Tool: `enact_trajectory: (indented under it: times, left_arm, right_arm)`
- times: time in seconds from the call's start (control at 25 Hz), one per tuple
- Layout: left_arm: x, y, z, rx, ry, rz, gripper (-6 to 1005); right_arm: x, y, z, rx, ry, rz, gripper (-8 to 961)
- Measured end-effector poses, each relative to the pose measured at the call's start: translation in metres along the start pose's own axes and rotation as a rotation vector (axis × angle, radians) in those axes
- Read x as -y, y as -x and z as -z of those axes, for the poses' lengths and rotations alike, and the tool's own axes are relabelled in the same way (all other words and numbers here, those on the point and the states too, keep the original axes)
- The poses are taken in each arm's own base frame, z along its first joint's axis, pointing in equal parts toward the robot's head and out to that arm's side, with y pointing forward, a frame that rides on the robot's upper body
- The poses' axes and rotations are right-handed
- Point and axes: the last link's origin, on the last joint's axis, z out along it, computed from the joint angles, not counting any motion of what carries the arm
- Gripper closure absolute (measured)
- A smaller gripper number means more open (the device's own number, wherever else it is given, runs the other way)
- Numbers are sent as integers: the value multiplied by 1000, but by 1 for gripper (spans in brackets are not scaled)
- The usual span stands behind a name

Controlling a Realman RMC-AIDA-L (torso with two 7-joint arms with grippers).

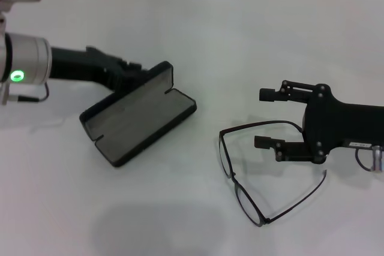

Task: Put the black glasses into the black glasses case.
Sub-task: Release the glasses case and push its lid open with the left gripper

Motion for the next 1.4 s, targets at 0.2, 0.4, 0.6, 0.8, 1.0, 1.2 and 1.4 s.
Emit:
enact_trajectory:
  times: [0.2,0.4,0.6,0.8,1.0,1.2,1.4]
  left_arm:
    - [2,-31,-6,-19,-8,-122,774]
    - [-3,-54,-17,12,1,-218,868]
    - [-10,-63,-23,37,13,-228,939]
    - [-11,-53,-21,104,4,-191,782]
    - [-15,-37,-15,170,22,-158,592]
    - [-17,-29,-12,190,41,-143,475]
    - [-15,-23,-13,229,21,-146,461]
  right_arm:
    - [-3,-1,-4,10,4,4,190]
    - [-7,-4,-5,12,-1,4,191]
    - [-10,-7,-1,12,-20,2,191]
    - [-9,-7,1,10,-27,2,191]
    - [-4,-4,1,17,-39,13,191]
    - [-1,-2,-1,15,-33,22,191]
    - [1,-2,-2,6,-37,25,191]
